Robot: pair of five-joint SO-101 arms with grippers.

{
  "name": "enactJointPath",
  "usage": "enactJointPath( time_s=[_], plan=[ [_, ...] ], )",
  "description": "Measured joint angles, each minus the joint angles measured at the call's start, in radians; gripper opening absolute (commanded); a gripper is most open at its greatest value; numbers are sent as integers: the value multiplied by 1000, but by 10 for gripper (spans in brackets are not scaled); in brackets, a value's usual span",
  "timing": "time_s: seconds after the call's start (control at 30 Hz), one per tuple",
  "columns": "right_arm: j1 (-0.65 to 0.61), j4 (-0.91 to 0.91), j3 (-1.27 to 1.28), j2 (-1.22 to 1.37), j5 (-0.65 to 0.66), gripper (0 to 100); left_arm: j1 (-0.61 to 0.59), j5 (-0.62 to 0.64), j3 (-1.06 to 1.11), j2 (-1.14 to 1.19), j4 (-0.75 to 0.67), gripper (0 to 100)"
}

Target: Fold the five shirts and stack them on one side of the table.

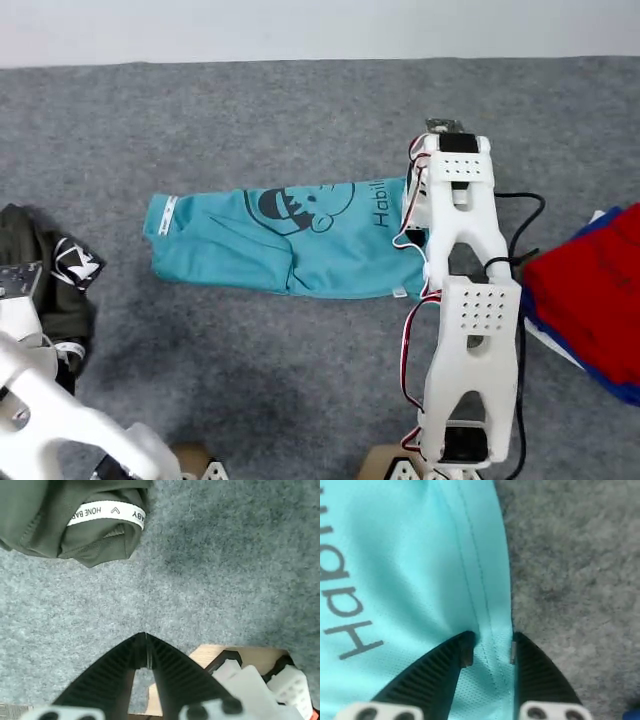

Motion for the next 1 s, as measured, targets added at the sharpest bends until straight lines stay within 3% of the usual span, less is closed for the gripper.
enactJointPath(
  time_s=[0.4, 0.73, 1.0],
  plan=[
    [-58, 166, -184, -28, -3, 9, 0, 0, 0, 0, 0, 3],
    [-212, 169, -233, -64, 21, 9, 0, 0, 0, 0, 0, 3],
    [-199, 169, -233, -63, 25, 9, 0, 0, 0, 0, 0, 3]
  ],
)
